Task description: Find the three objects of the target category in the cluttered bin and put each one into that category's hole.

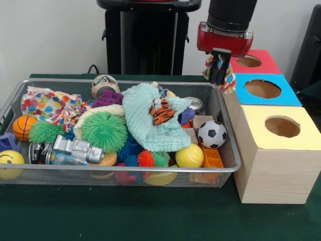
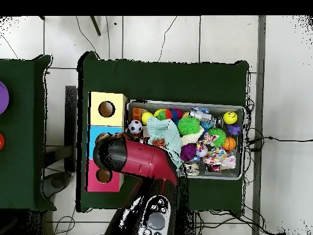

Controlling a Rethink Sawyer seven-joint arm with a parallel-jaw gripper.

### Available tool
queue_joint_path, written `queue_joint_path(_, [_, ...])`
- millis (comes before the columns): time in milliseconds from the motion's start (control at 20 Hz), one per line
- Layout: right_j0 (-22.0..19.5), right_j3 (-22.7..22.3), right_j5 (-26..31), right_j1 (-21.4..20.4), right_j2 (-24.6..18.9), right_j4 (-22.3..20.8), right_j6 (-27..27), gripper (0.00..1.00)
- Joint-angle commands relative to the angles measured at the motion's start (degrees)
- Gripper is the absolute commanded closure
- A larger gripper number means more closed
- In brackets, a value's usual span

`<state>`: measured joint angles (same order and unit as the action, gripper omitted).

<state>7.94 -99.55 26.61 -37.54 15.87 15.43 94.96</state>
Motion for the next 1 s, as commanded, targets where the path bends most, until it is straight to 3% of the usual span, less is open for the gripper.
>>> queue_joint_path(50, [1.7,14.3,7.6,7.6,1.7,2.6,17.5,1.00])
queue_joint_path(550, [1.5,24.0,10.9,15.3,1.2,5.2,20.7,1.00])
queue_joint_path(1000, [5.1,24.3,9.3,18.3,0.4,8.1,26.1,1.00])
